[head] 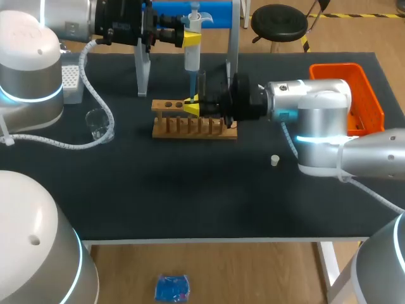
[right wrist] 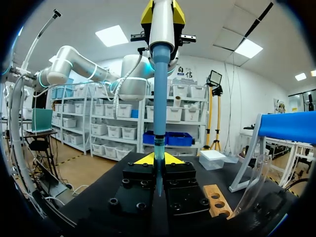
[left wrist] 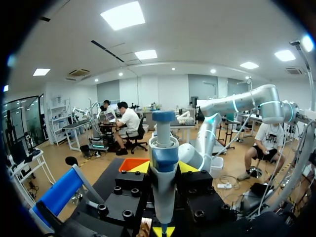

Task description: Invert the test tube, pick up the pipette, mount the tip to pipette, aspirate from beaker and dispense into the tube, eject the tip, return the pipette, and cap with the stopper.

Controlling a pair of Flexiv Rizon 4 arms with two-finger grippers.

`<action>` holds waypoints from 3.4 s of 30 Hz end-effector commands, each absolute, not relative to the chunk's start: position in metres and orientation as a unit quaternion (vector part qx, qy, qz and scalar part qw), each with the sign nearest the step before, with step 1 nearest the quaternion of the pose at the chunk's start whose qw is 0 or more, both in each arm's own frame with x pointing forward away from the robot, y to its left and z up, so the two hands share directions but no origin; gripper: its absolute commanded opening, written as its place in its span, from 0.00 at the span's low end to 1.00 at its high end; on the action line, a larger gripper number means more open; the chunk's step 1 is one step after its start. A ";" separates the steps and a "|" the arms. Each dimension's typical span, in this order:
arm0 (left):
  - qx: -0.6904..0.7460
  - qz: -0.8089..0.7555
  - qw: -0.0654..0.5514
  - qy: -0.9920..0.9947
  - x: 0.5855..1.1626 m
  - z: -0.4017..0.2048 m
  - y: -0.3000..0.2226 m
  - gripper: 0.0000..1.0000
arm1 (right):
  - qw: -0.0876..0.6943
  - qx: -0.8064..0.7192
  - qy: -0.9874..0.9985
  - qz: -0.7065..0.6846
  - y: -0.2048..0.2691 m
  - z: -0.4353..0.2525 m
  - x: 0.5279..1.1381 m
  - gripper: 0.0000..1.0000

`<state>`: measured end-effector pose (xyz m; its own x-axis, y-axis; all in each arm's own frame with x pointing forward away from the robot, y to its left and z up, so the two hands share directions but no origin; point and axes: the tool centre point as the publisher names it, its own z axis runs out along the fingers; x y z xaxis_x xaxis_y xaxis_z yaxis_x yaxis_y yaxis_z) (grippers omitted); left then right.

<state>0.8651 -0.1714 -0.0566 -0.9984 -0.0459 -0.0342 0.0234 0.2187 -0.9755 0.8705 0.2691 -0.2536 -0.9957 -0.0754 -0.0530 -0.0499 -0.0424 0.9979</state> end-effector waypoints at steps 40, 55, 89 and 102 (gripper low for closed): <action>-0.007 -0.624 0.027 0.781 0.865 -0.064 -0.171 0.00 | -0.017 0.079 -0.747 -0.660 0.221 -0.257 0.869 1.00; -0.015 -0.637 0.037 0.770 0.869 -0.068 -0.162 0.00 | -0.017 0.079 -0.747 -0.660 0.221 -0.257 0.869 1.00; -0.024 -0.628 0.065 0.775 0.927 -0.097 0.078 0.00 | -0.017 0.079 -0.747 -0.660 0.221 -0.257 0.869 1.00; -0.020 -0.628 0.065 0.775 0.929 -0.099 0.075 0.00 | -0.017 0.079 -0.747 -0.660 0.221 -0.257 0.869 1.00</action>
